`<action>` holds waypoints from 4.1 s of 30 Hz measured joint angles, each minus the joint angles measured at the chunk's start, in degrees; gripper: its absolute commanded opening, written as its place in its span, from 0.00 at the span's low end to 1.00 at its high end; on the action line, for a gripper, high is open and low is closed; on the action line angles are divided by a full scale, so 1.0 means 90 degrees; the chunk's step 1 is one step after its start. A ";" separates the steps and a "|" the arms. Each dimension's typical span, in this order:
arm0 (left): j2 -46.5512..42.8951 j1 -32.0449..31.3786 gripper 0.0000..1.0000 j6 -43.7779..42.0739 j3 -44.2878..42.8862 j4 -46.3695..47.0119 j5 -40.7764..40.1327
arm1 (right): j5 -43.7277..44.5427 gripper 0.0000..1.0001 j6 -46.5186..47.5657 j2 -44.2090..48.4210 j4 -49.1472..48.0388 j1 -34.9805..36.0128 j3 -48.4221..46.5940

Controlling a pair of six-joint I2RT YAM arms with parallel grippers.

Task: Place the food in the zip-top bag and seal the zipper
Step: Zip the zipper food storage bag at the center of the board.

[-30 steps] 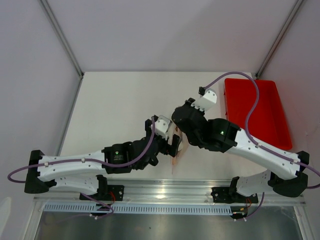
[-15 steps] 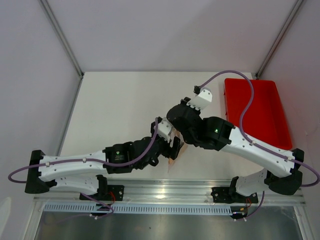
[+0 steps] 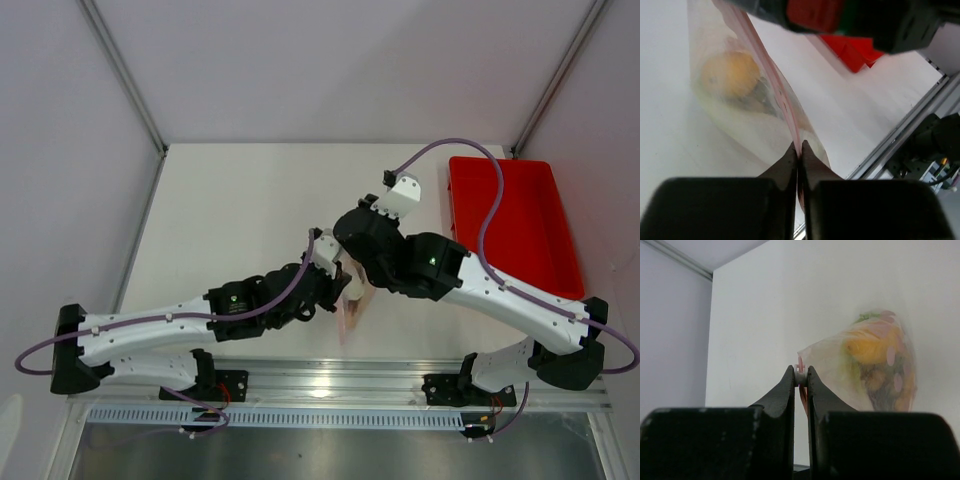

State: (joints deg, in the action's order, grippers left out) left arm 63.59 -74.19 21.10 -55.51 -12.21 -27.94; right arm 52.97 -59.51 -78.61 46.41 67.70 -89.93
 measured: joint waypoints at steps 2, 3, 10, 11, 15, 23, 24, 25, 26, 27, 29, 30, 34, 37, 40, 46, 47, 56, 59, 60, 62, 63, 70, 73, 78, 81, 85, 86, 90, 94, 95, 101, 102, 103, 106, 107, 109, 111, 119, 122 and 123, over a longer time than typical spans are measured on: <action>-0.0126 0.0109 0.01 -0.0012 0.0087 -0.0058 0.0236 | -0.0172 0.14 0.0180 -0.0002 -0.0005 -0.0075 -0.0010; -0.0209 0.0180 0.01 -0.0019 0.0136 -0.0087 0.0376 | -0.0304 0.19 0.0289 -0.0005 -0.0024 -0.0121 -0.0012; -0.1217 0.0828 0.01 -0.0095 0.0595 -0.0442 0.1766 | -0.1860 0.66 0.1753 0.0036 -0.0427 -0.0852 0.0005; -0.1336 0.0925 0.01 -0.0117 0.0602 -0.0532 0.1970 | -0.2152 0.72 0.2059 0.0100 -0.0515 -0.0984 0.0049; -0.1914 0.1467 0.01 -0.0245 0.0634 -0.0848 0.2943 | -0.3512 0.90 0.3196 0.0707 -0.0843 -0.1545 0.0573; -0.2470 0.2390 0.01 -0.0376 0.0714 -0.1370 0.4903 | -0.7048 0.78 0.5122 0.2494 -0.1727 -0.3150 0.2093; -0.2497 0.2446 0.01 -0.0374 0.0750 -0.1379 0.5083 | -0.7524 0.78 0.5328 0.2589 -0.1817 -0.3186 0.2242; -0.2528 0.2504 0.00 -0.0364 0.0806 -0.1384 0.5299 | -0.7978 0.77 0.5501 0.2671 -0.1953 -0.3198 0.2409; -0.2557 0.2557 0.01 -0.0352 0.0872 -0.1382 0.5508 | -0.8410 0.77 0.5661 0.2730 -0.2064 -0.3203 0.2572; -0.2586 0.2618 0.01 -0.0350 0.0933 -0.1382 0.5710 | -0.8850 0.77 0.5799 0.2742 -0.2178 -0.3203 0.2737; -0.2637 0.2718 0.01 -0.0342 0.1018 -0.1392 0.6059 | -0.9527 0.77 0.5989 0.2739 -0.2404 -0.3203 0.3050; -0.2657 0.2754 0.01 -0.0342 0.1044 -0.1389 0.6169 | -0.9819 0.77 0.6057 0.2727 -0.2463 -0.3208 0.3181; -0.2739 0.2902 0.01 -0.0333 0.1161 -0.1382 0.6630 | -1.0758 0.71 0.6183 0.2715 -0.2890 -0.3223 0.3490; -0.2793 0.3007 0.01 -0.0311 0.1231 -0.1377 0.6866 | -1.1278 0.67 0.6169 0.2652 -0.3276 -0.3245 0.3512; -0.2807 0.3140 0.00 -0.0282 0.1282 -0.1367 0.7099 | -1.1706 0.63 0.6159 0.2514 -0.3640 -0.3259 0.3514; -0.2824 0.3405 0.01 -0.0204 0.1421 -0.1234 0.7541 | -1.2320 0.63 0.6154 0.2108 -0.3990 -0.3347 0.3514; -0.2824 0.3451 0.01 -0.0182 0.1440 -0.1209 0.7621 | -1.2400 0.61 0.6144 0.2030 -0.4046 -0.3356 0.3514; -0.2846 0.3718 0.01 -0.0168 0.1559 -0.1064 0.8019 | -1.3044 0.04 0.5999 0.1547 -0.4476 -0.3376 0.3514; -0.2844 0.3772 0.01 -0.0155 0.1593 -0.1027 0.8140 | -1.3233 0.00 0.5841 0.1520 -0.4670 -0.3376 0.3514; -0.2844 0.3784 0.01 -0.0146 0.1600 -0.1008 0.8172 | -1.3284 0.00 0.5785 0.1503 -0.4728 -0.3376 0.3514; -0.2844 0.3806 0.01 -0.0119 0.1610 -0.0984 0.8216 | -1.3398 0.00 0.5685 0.1445 -0.4879 -0.3368 0.3514; -0.2839 0.3820 0.01 -0.0114 0.1610 -0.0984 0.8242 | -1.3452 0.00 0.5639 0.1413 -0.4952 -0.3366 0.3514; -0.3050 0.3886 0.69 -0.0083 0.1608 -0.0986 0.7808 | -1.3165 0.00 0.5202 0.1333 -0.5153 -0.3160 0.3514; -0.3228 0.3893 0.72 -0.0068 0.1511 -0.0942 0.7419 | -1.2563 0.00 0.5010 0.1343 -0.5139 -0.2890 0.3514; -0.3121 0.3900 0.73 -0.0049 0.1054 -0.0476 0.6866 | -1.1383 0.00 0.4673 0.1372 -0.5078 -0.2239 0.3514; -0.2948 0.3895 0.72 -0.0019 0.0906 -0.0102 0.6596 | -1.0681 0.00 0.4500 0.1372 -0.4981 -0.1938 0.3514; -0.2761 0.3864 0.60 -0.0022 0.0899 0.0192 0.6348 | -0.9911 0.00 0.4218 0.1404 -0.4867 -0.1758 0.3514; -0.2727 0.3849 0.59 -0.0022 0.0901 0.0245 0.6322 | -0.9736 0.00 0.4119 0.1416 -0.4847 -0.1746 0.3514; -0.2625 0.3813 0.50 -0.0051 0.0903 0.0379 0.6268 | -0.9216 0.00 0.3849 0.1479 -0.4828 -0.1744 0.3514; -0.2640 0.3803 0.41 -0.0063 0.0916 0.0454 0.6246 | -0.8981 0.00 0.3704 0.1564 -0.4811 -0.1746 0.3514; -0.2645 0.3803 0.41 -0.0068 0.0916 0.0457 0.6246 | -0.8956 0.00 0.3682 0.1579 -0.4801 -0.1746 0.3514; -0.2616 0.3798 0.42 -0.0068 0.0928 0.0483 0.6251 | -0.8915 0.00 0.3631 0.1586 -0.4758 -0.1732 0.3514; -0.2599 0.3798 0.42 -0.0068 0.0928 0.0495 0.6261 | -0.8918 0.00 0.3631 0.1586 -0.4750 -0.1722 0.3514; -0.2569 0.3798 0.42 -0.0066 0.0928 0.0510 0.6271 | -0.8915 0.00 0.3626 0.1586 -0.4748 -0.1715 0.3512; -0.2465 0.3798 0.41 -0.0066 0.0928 0.0588 0.6295 | -0.8920 0.00 0.3621 0.1586 -0.4699 -0.1690 0.3495; -0.2416 0.3798 0.40 -0.0063 0.0928 0.0610 0.6300 | -0.8920 0.00 0.3621 0.1586 -0.4687 -0.1683 0.3487; -0.2324 0.3798 0.36 -0.0061 0.0928 0.0634 0.6346 | -0.8918 0.00 0.3619 0.1586 -0.4660 -0.1678 0.3475; -0.2268 0.3798 0.29 -0.0046 0.0930 0.0639 0.6387 | -0.8915 0.00 0.3619 0.1586 -0.4641 -0.1673 0.3466; -0.2259 0.3786 0.00 -0.0010 0.0952 0.0665 0.6526 | -0.8697 0.00 0.3548 0.1600 -0.4544 -0.1651 0.3407; -0.2288 0.3786 0.00 -0.0007 0.0952 0.0646 0.6526 | -0.8514 0.00 0.3514 0.1647 -0.4537 -0.1600 0.3407; -0.2307 0.3786 0.01 -0.0007 0.0952 0.0634 0.6528 | -0.8444 0.00 0.3492 0.1671 -0.4541 -0.1579 0.3410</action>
State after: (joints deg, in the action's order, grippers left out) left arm 42.83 -40.12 21.04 -46.94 -6.50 30.81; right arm -23.03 -28.08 -63.57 5.54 53.49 -59.24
